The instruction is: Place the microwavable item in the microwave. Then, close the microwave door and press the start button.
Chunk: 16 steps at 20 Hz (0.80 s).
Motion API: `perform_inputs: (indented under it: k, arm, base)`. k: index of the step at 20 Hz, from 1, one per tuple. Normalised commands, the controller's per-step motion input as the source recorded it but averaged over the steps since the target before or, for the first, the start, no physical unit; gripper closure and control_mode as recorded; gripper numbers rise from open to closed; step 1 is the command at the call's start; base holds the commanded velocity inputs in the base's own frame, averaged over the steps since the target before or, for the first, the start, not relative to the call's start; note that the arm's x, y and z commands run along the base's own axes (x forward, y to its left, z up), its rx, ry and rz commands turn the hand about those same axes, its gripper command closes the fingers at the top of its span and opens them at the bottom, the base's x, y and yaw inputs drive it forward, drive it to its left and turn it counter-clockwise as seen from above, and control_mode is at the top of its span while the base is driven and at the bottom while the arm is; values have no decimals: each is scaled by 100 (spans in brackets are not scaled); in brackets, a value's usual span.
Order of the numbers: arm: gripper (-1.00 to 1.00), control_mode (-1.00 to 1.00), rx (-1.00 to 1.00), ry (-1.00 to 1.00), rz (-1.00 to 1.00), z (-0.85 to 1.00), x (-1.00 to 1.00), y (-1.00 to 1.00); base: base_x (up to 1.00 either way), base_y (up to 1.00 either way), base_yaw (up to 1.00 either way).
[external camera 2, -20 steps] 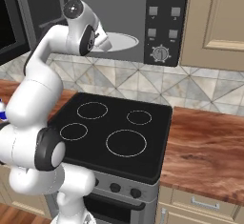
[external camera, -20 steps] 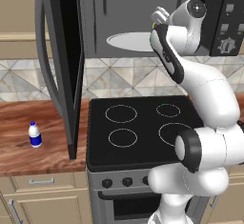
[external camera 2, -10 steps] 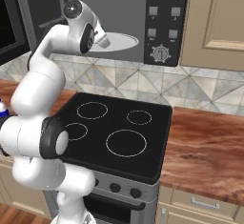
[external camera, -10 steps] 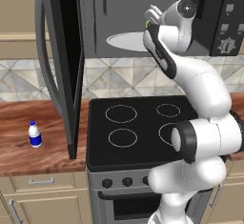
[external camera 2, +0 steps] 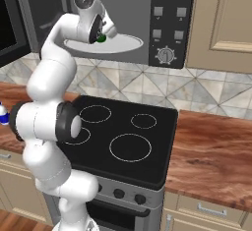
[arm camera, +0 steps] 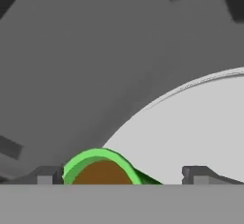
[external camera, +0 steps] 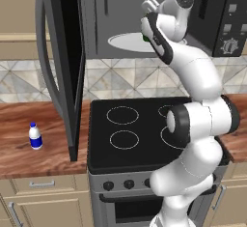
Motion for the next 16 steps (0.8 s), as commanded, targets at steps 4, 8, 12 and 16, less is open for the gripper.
perform_inputs:
  k: [4,8,12,16]
  arm:
    - [-100,-100,0,0,9,17,28,0]
    - [-100,-100,0,0,7,1,12,0]
    - [-100,-100,0,0,4,3,-25,0]
    - [-100,-100,-2,-3,1,-10,-96,0]
  base:
    - [0,0,0]
    - [0,0,0]
    - [0,0,0]
    - [0,0,0]
